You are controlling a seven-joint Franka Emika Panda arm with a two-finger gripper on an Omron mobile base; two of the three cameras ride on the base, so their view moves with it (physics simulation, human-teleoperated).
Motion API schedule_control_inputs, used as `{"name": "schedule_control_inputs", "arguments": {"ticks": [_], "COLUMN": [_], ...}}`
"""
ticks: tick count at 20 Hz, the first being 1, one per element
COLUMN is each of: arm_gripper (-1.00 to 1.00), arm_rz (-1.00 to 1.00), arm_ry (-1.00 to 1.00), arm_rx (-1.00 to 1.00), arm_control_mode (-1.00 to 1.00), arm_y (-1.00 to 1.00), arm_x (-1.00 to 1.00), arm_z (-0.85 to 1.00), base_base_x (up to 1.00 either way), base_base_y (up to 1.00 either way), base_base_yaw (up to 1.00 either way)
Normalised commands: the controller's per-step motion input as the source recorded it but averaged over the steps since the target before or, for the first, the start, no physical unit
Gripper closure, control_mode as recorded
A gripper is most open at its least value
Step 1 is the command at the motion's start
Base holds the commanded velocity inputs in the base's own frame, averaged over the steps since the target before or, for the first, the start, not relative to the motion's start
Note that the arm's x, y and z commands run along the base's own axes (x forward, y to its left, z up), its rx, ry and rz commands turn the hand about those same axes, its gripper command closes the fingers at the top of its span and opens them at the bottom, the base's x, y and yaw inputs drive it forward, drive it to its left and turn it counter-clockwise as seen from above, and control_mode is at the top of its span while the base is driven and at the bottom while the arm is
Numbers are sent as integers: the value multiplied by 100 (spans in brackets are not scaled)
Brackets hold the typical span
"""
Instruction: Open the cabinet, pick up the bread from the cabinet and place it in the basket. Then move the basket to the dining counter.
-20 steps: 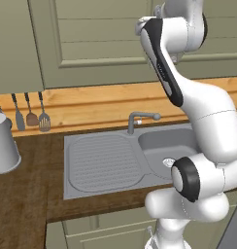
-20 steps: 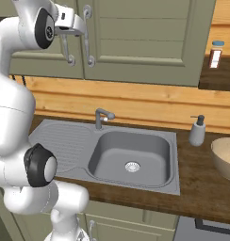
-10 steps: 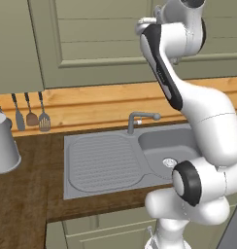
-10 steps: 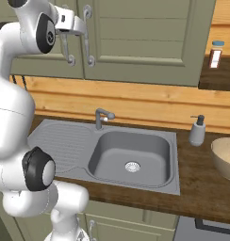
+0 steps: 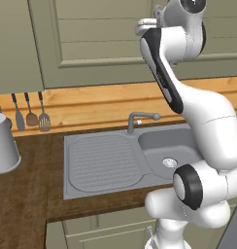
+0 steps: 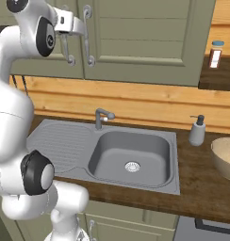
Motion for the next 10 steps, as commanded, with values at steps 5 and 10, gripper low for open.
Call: {"name": "schedule_control_inputs", "arguments": {"ticks": [5,10], "arm_gripper": [100,100], "arm_rz": [-11,-11], "arm_ry": [-1,-3], "arm_rx": [0,-5], "arm_control_mode": [-100,-100], "arm_y": [19,42], "arm_x": [-58,-100], "arm_z": [1,-1], "base_base_x": [0,0], "base_base_y": [0,0], "base_base_yaw": [0,0]}}
